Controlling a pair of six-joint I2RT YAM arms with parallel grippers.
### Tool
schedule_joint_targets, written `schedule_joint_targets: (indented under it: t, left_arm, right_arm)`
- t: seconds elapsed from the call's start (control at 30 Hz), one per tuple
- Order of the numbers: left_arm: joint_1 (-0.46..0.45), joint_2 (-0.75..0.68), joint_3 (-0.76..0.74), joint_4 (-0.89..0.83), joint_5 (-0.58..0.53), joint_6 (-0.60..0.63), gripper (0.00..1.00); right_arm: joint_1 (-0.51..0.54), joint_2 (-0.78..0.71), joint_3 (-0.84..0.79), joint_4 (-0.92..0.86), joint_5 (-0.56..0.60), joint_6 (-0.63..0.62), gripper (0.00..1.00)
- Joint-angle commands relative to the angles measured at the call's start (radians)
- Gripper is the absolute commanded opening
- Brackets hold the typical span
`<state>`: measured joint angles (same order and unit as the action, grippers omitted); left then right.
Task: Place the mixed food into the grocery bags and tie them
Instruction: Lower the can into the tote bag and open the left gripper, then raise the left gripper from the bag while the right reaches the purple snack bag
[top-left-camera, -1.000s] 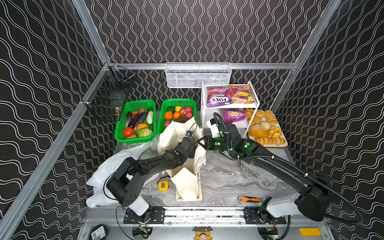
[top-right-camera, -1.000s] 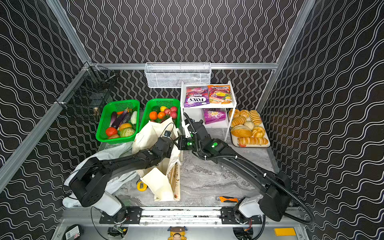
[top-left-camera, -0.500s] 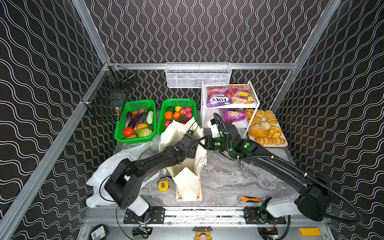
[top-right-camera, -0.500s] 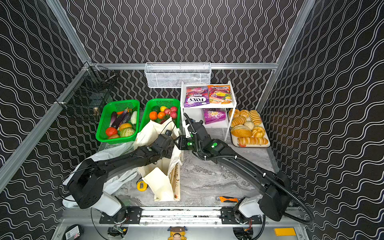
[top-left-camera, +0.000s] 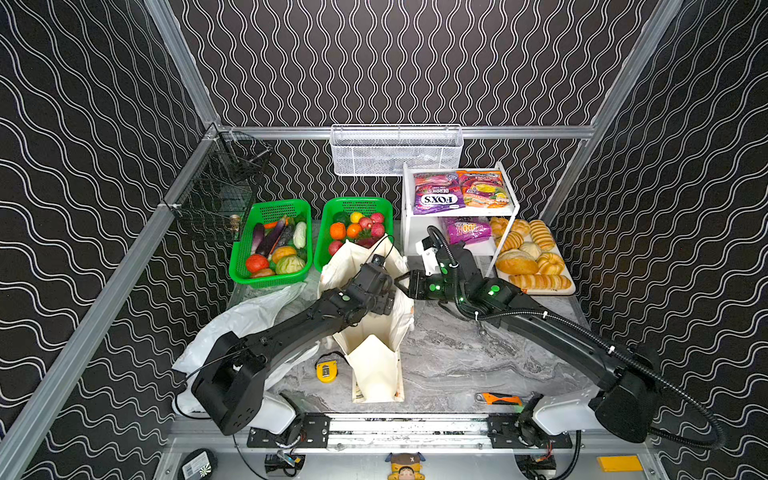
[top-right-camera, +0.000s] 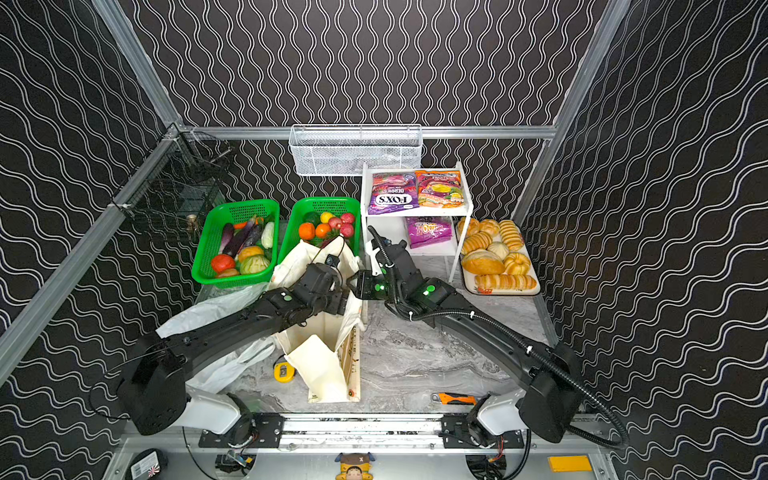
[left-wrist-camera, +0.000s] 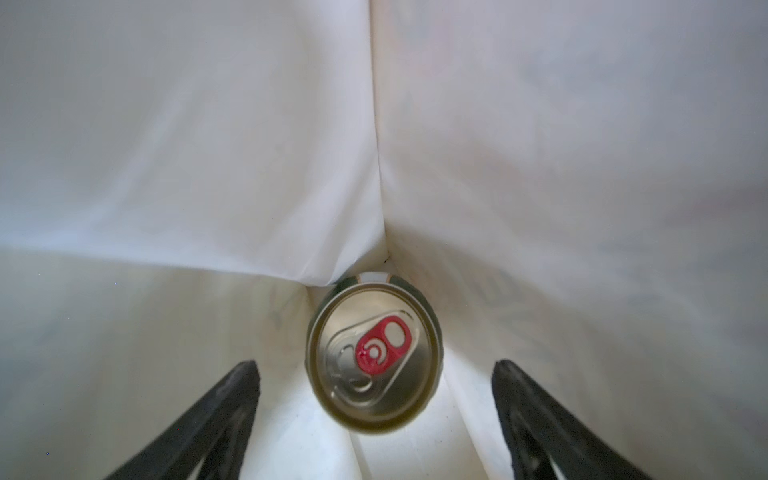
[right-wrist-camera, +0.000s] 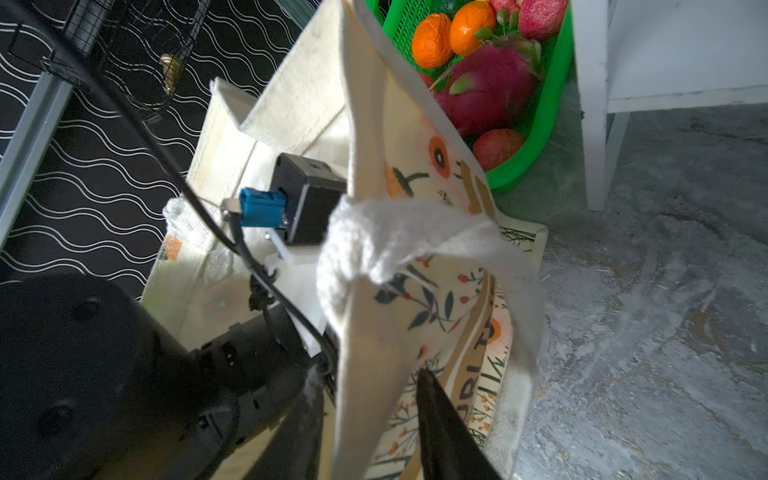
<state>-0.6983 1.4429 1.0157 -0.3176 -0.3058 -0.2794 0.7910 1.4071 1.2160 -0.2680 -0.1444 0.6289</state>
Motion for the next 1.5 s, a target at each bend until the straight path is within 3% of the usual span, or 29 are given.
schedule_joint_targets:
  t: [0.0, 0.57, 0.83, 1.0, 1.1, 1.33, 1.47]
  left_arm:
    - [0.001, -0.029, 0.017, -0.026, 0.024, 0.02, 0.93]
    - [0.002, -0.225, 0.097, -0.117, 0.113, 0.072, 0.98]
    - [0.002, -0.321, 0.153, -0.17, 0.102, 0.085, 0.98]
    - [0.002, -0.398, 0.181, -0.184, 0.118, 0.097, 0.99]
    - [0.002, -0.439, 0.193, -0.196, 0.136, 0.111, 0.99]
    - [0.002, -0.502, 0.192, -0.286, 0.052, 0.152, 0.99]
    - [0.002, -0.532, 0.194, -0.353, 0.015, 0.146, 0.99]
  right_arm:
    - [-0.002, -0.011, -0.003, 0.016, -0.006, 0.01, 0.43]
    - [-0.033, -0.08, 0.001, 0.031, -0.047, 0.003, 0.62]
    - [-0.134, -0.254, -0.096, 0.099, 0.052, 0.057, 0.7]
    - [-0.385, -0.355, -0.332, 0.305, 0.013, 0.273, 0.69]
    - [-0.482, -0.355, -0.439, 0.468, 0.027, 0.395, 0.66]
    - [-0.541, -0.193, -0.449, 0.701, 0.076, 0.46, 0.67]
    - [-0.55, -0.065, -0.445, 0.856, 0.129, 0.553, 0.62]
